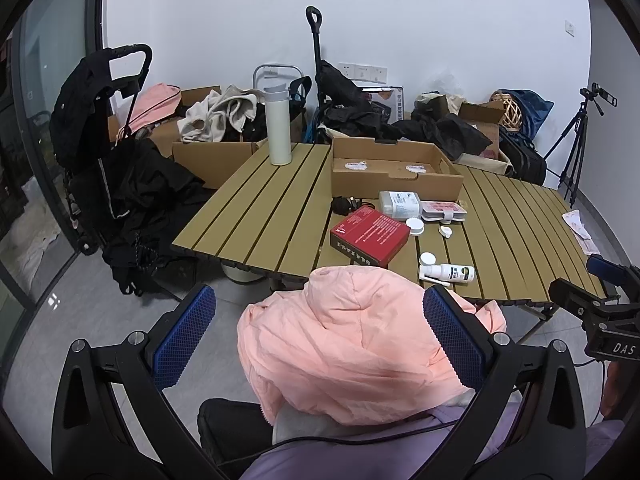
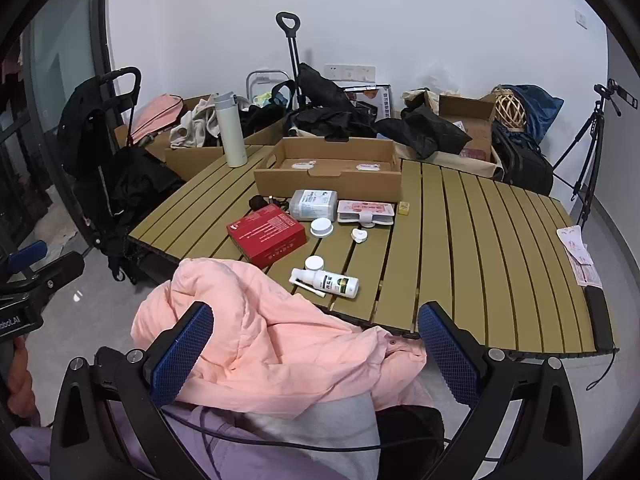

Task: Organize objects

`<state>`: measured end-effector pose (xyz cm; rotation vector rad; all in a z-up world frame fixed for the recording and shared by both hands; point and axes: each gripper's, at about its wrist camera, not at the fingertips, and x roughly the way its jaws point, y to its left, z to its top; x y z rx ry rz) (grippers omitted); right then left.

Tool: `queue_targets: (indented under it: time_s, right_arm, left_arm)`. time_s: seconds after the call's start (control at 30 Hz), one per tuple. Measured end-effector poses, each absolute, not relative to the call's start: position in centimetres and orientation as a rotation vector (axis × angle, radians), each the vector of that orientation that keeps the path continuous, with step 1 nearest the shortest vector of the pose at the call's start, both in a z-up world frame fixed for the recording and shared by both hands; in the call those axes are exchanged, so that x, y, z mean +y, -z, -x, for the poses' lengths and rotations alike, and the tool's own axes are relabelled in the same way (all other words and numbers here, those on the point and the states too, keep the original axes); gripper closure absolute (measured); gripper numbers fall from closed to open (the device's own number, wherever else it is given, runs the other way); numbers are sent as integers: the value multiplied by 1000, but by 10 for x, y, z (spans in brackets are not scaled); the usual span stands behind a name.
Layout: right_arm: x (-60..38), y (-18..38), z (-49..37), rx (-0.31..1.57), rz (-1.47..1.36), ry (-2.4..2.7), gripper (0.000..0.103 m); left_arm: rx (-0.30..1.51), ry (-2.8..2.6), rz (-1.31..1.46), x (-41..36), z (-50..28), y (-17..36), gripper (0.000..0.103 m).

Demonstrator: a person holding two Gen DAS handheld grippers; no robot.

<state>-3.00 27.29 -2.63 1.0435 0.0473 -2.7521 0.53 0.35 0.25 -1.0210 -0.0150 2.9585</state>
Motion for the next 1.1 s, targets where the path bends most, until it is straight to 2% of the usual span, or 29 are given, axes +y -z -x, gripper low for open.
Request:
queue_targets:
  time_s: [1.1]
  right_arm:
    - [274,29,30,35,-1056,2747,0]
  left_arm:
    - [-14,-2954,1039,2,-5,3,0]
